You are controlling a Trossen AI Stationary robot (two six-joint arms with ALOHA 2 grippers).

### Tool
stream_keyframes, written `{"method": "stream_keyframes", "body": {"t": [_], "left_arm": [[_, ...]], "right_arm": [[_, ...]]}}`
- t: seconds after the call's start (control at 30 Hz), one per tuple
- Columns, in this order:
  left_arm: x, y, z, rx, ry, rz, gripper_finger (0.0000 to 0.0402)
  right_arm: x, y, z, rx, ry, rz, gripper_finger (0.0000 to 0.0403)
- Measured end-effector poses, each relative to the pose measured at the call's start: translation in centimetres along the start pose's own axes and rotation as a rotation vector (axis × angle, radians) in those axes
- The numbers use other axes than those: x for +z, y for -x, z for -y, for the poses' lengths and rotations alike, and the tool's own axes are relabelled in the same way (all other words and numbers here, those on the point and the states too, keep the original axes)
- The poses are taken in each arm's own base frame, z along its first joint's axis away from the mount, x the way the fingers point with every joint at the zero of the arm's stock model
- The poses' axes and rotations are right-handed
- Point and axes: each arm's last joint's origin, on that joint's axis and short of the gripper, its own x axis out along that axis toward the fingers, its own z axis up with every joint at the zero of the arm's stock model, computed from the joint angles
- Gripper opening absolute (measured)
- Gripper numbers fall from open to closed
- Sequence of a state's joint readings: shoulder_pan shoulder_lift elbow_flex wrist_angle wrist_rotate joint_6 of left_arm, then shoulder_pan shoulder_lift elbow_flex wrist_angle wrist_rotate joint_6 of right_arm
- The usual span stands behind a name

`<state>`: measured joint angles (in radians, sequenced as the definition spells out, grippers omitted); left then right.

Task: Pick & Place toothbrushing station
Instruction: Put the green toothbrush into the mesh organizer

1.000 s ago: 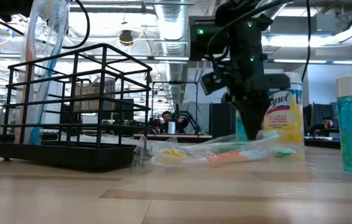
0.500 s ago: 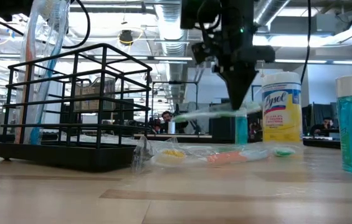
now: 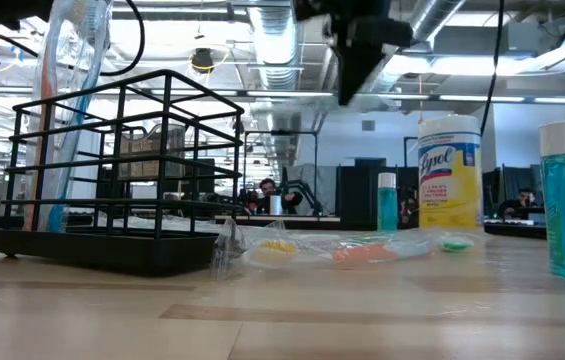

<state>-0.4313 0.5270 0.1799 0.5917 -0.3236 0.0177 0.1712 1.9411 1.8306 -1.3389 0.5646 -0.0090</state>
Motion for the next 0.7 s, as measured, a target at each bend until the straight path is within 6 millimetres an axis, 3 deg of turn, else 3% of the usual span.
{"method": "stream_keyframes", "body": {"t": [0.2, 0.7], "left_arm": [[0.1, 0.0, 0.0, -0.001, 0.05, 0.012, 0.0163], [0.4, -0.1, -0.2, 0.005, 0.15, 0.045, 0.0163]], "right_arm": [[0.5, 2.3, -0.5, -0.258, 0.056, 0.072, 0.0], [2.5, 5.3, -3.0, -0.521, 0.153, 0.26, 0.0]]}}
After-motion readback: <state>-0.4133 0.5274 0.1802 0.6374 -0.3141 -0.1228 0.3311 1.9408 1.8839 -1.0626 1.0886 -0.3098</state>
